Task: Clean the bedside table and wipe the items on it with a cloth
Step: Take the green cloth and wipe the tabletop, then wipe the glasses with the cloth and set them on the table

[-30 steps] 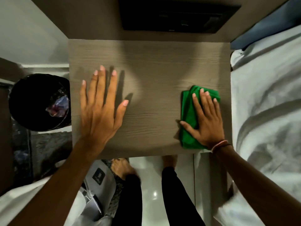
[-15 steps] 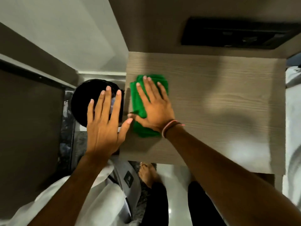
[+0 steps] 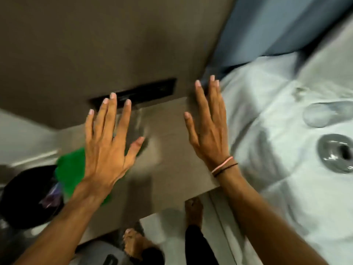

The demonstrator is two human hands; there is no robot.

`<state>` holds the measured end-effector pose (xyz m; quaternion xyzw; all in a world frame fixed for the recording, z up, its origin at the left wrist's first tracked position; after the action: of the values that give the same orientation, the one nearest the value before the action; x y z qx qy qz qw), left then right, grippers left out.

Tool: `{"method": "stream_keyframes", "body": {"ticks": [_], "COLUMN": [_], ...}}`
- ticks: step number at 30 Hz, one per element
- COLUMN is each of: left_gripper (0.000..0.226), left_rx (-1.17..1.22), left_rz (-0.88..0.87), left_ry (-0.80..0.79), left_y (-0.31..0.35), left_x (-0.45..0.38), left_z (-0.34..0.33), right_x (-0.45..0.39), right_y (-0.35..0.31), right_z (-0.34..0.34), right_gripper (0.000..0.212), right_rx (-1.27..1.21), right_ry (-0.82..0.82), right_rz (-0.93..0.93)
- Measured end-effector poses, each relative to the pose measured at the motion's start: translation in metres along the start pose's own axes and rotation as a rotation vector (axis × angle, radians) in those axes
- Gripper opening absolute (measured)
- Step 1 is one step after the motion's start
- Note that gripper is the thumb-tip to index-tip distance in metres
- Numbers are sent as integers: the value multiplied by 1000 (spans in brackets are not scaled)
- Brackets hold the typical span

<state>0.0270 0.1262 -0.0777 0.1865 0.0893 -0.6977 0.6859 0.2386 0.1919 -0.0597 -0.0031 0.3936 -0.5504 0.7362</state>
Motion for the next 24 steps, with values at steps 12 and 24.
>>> {"method": "stream_keyframes", "body": {"ticks": [12, 24], "left_gripper": [72, 69], "left_rx": [266, 252], "left_rz": [-460, -404], "left_ry": [114, 119], "left_y": [337, 314], "left_x": [-130, -124], "left_z": [-40, -91], "right_x": [-40, -67], "right_y": [283, 308], "right_z": [221, 182], "right_gripper": [68, 85], "right_rx": [127, 279], "right_ry": [-95, -410], "right_rz": [-468, -194]}}
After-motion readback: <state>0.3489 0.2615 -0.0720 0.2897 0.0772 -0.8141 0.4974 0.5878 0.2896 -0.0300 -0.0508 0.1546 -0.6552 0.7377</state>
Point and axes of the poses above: each hand's wrist, its own x-axis away from the middle knuckle, its own z-axis out of the back of the hand, y = z × x, the point moved 8 cm from there along -x, towards the middle knuckle, and after that the axes turned 13 degrees about y, right-handed, at the moved point
